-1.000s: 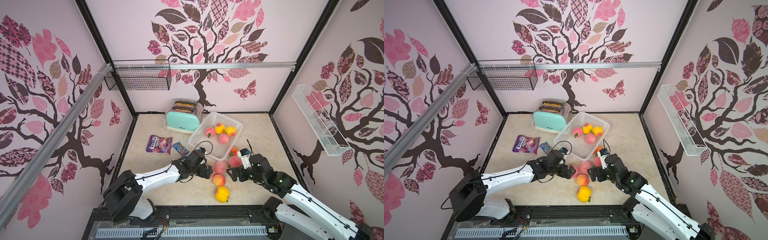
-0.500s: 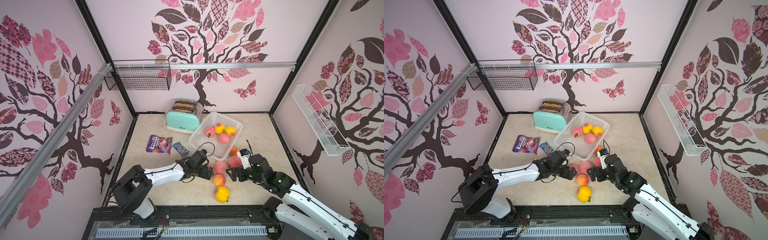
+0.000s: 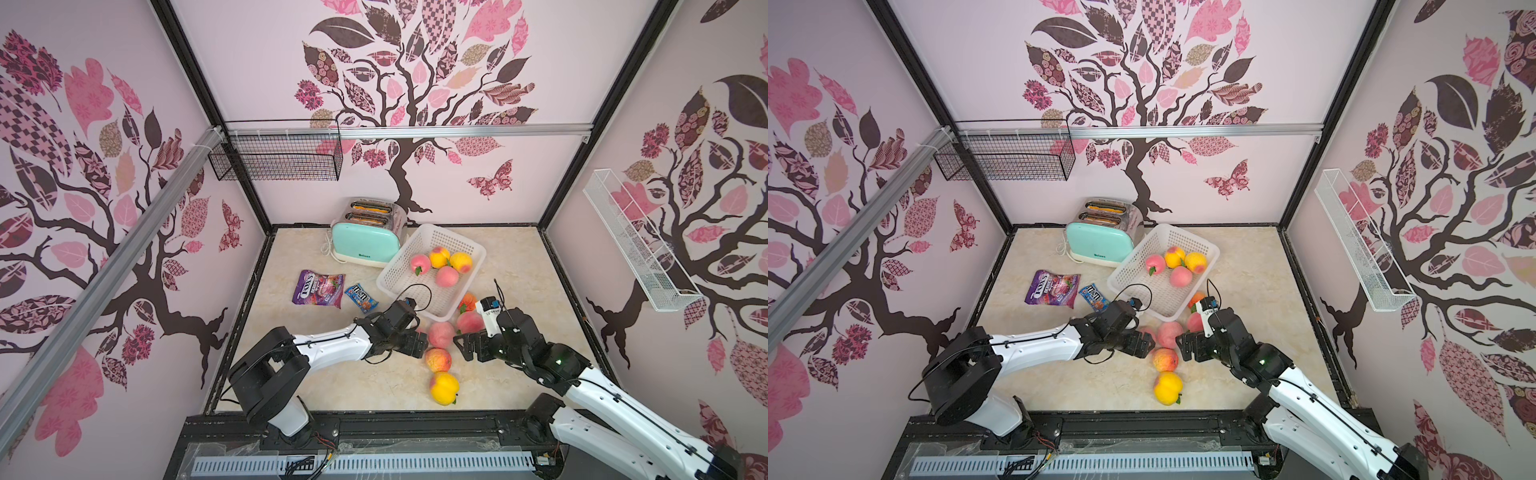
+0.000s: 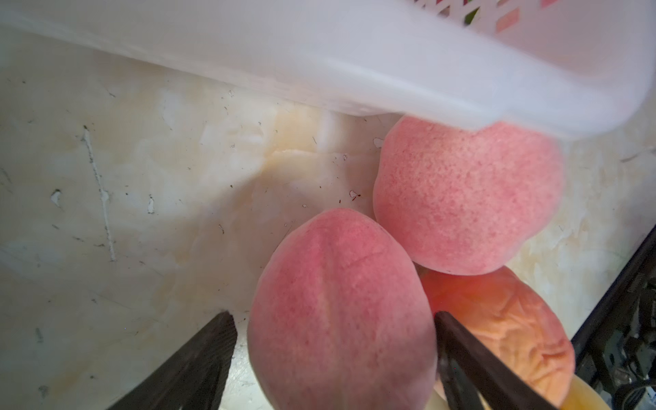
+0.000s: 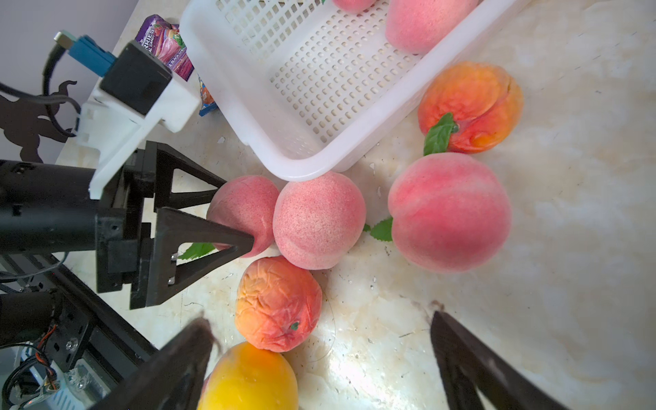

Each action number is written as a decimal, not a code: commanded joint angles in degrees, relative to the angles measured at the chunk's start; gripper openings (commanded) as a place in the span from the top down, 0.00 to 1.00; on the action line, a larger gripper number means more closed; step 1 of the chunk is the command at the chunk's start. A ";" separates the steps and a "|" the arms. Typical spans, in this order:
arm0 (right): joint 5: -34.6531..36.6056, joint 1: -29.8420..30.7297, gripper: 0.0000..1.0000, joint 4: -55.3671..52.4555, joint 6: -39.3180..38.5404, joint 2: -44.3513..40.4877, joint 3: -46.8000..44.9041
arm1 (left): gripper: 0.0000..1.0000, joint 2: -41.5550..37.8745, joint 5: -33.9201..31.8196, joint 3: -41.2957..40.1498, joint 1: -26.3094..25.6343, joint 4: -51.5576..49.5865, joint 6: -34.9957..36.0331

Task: Put the peaches into the basket
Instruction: Pick up the peach from the center of the board.

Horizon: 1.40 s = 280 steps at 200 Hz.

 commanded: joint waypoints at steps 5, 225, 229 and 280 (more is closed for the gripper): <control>1.18 0.29 0.02 0.83 0.39 -0.93 -0.07 | 0.13 0.96 0.55 1.30 -0.26 1.32 0.48; 1.93 0.31 0.02 -3.40 1.45 -5.03 2.94 | 0.30 -14.15 -4.20 -2.13 -1.43 -6.87 -0.03; 1.87 0.27 0.02 -3.54 1.40 -5.10 3.11 | 0.30 -14.62 -4.30 -2.03 -1.49 -7.25 -0.09; 2.27 0.29 0.02 -4.45 1.16 -5.72 4.14 | 0.30 -18.53 -4.93 1.67 -1.66 -12.06 1.36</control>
